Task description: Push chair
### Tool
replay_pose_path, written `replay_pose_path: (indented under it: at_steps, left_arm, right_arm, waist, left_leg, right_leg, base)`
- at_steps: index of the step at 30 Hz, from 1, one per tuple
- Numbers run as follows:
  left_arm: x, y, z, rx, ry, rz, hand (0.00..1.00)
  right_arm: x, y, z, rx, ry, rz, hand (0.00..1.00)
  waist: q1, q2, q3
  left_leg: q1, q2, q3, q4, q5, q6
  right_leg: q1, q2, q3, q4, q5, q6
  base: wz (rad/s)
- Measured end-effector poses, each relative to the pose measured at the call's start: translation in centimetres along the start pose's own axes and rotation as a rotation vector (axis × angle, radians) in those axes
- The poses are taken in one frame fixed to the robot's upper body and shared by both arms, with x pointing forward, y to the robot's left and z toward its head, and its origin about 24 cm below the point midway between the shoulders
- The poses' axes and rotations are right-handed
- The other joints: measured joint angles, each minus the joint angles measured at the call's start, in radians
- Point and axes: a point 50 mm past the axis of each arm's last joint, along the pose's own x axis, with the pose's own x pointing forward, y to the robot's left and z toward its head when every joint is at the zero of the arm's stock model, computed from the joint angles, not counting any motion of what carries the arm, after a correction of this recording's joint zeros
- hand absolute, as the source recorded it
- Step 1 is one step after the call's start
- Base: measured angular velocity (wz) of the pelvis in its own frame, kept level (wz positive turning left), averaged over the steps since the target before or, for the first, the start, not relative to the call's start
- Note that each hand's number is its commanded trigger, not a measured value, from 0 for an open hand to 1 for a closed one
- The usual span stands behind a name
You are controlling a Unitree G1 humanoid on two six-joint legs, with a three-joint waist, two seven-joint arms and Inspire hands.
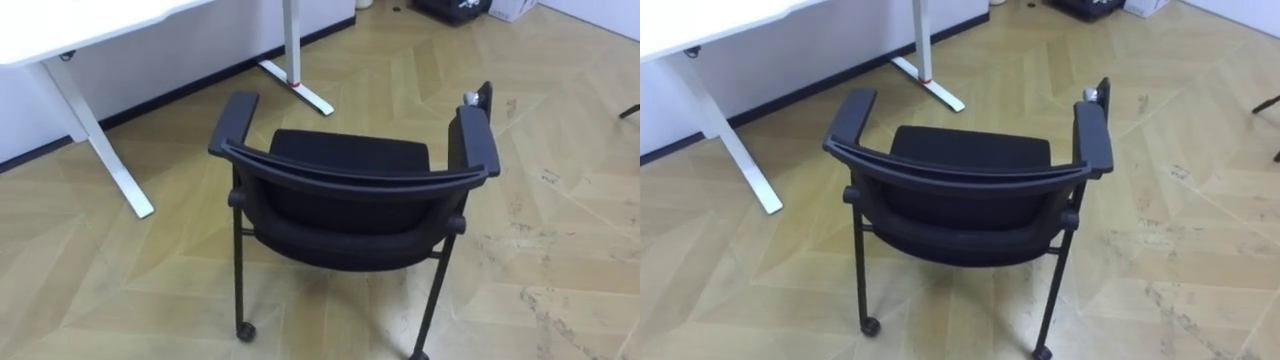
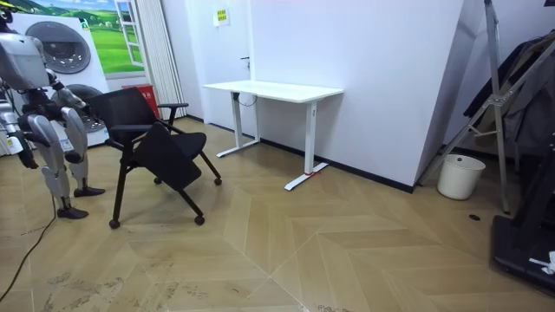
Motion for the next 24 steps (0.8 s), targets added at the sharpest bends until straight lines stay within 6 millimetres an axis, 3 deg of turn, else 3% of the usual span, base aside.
replay_pose_path:
  at_steps: [3,8,13,16,20,24]
  left_arm:
    - [0.2,0.3,1.5,0.024,-0.074,0.035,0.0]
    - [0.0,0.0,5.8,0.082,-0.293,0.087,0.0]
    - [-1.0,0.0,10.2,0.096,-0.52,0.132,0.0]
    - [-1.7,0.0,13.0,0.193,-0.675,0.167,0.0]
    - [-4.6,-1.3,17.1,0.276,-0.937,0.17,0.0]
    - [-6.0,-1.6,18.7,0.376,-1.064,0.213,0.0]
  right_arm:
    - [0.0,-0.2,0.4,-0.035,-0.02,-0.006,0.0]
    - [0.1,-0.5,1.2,-0.059,-0.044,0.005,0.0]
    - [0.1,-1.0,1.6,-0.063,-0.058,-0.006,0.0]
    - [0.1,-1.4,1.4,-0.052,-0.051,-0.015,0.0]
    - [0.1,-1.4,1.3,-0.054,-0.051,-0.015,0.0]
    - [0.1,-1.3,1.6,-0.071,-0.058,-0.011,0.0]
  waist:
    - [-0.015,0.012,0.0002]
    - [-0.03,0.044,0.0081]
    - [-0.041,0.065,0.0026]
    - [-0.046,0.07,-0.001]
    - [-0.05,0.064,0.0016]
    - [-0.068,0.064,0.0017]
  left_leg:
    - [-0.002,-0.001,-0.014,-0.001,0.0,0.0]
    - [-0.002,-0.002,-0.024,-0.006,0.0,0.0]
    - [-0.01,-0.004,-0.023,-0.004,0.0,0.001]
    - [-0.009,-0.004,-0.019,-0.003,0.0,0.001]
    - [-0.007,-0.005,-0.015,-0.004,0.0,0.001]
    - [-0.004,-0.006,-0.002,-0.005,0.0,0.001]
  right_leg:
    - [0.003,0.0,-0.001,-0.001,-0.001,0.0]
    - [0.007,0.001,0.0,-0.001,-0.006,0.001]
    - [-0.007,-0.001,0.006,0.003,-0.008,0.002]
    - [-0.004,-0.001,0.006,0.0,-0.01,0.002]
    - [-0.003,-0.003,0.006,-0.001,-0.01,0.003]
    - [-0.007,-0.002,0.02,-0.003,-0.011,0.004]
  base:
    - [0.11]
    - [0.04]
    - [-0.01]
    - [0.0]
    - [-0.01]
    - [-0.11]
